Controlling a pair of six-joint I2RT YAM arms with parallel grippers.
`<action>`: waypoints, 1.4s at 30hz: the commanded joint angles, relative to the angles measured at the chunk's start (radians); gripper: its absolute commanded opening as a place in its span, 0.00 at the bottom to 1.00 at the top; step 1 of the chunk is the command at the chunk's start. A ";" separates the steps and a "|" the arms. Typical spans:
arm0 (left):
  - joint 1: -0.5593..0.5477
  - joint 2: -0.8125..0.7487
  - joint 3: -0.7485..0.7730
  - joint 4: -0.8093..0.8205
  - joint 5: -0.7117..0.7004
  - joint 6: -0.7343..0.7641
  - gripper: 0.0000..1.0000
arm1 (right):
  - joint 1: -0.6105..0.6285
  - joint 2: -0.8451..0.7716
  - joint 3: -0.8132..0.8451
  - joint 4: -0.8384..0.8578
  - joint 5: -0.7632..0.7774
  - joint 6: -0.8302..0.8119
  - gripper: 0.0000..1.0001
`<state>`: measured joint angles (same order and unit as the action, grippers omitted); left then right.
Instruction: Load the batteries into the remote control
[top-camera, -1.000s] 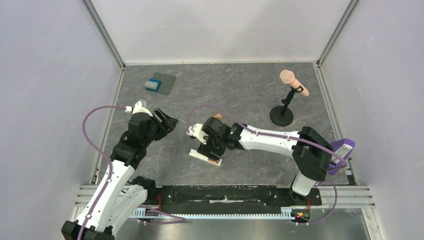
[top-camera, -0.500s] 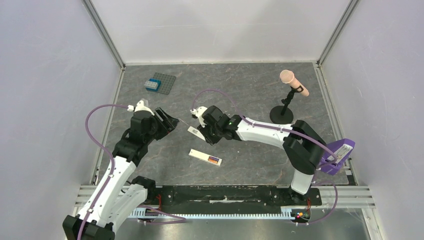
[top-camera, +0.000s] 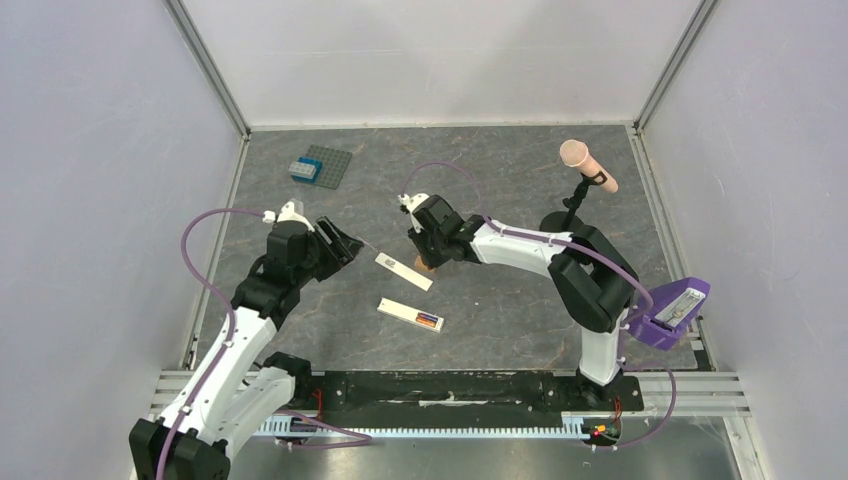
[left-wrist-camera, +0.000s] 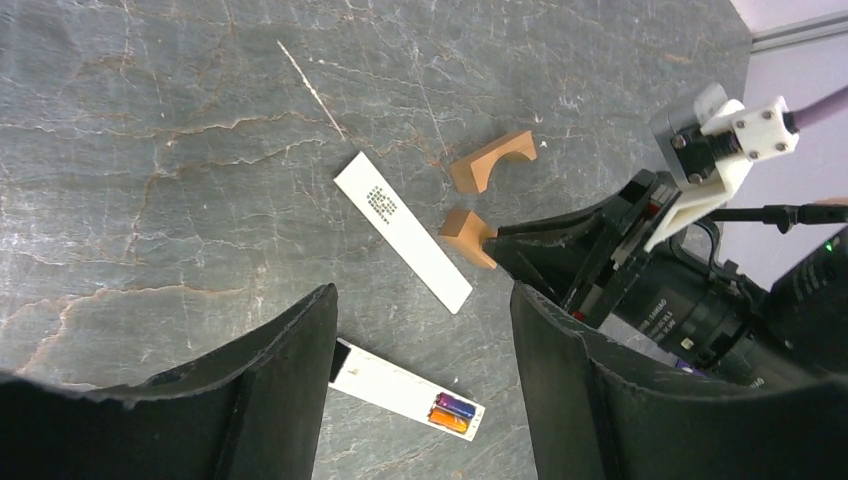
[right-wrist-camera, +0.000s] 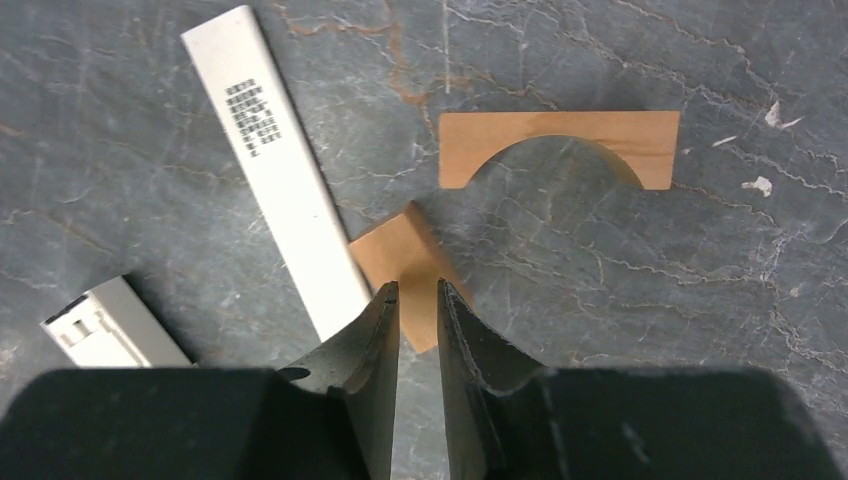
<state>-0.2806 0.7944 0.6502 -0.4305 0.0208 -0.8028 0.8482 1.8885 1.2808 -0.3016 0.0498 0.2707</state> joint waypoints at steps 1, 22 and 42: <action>0.005 0.013 -0.006 0.055 0.021 -0.015 0.69 | -0.013 0.023 0.036 0.030 -0.003 0.002 0.22; 0.014 0.021 -0.022 0.073 0.027 -0.016 0.68 | 0.012 -0.034 -0.055 0.102 -0.179 0.014 0.07; 0.020 0.019 -0.031 0.073 0.034 -0.022 0.68 | -0.025 -0.010 -0.062 0.049 0.210 0.145 0.19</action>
<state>-0.2695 0.8238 0.6235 -0.3935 0.0471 -0.8032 0.8280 1.9171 1.2263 -0.2787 0.1577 0.3836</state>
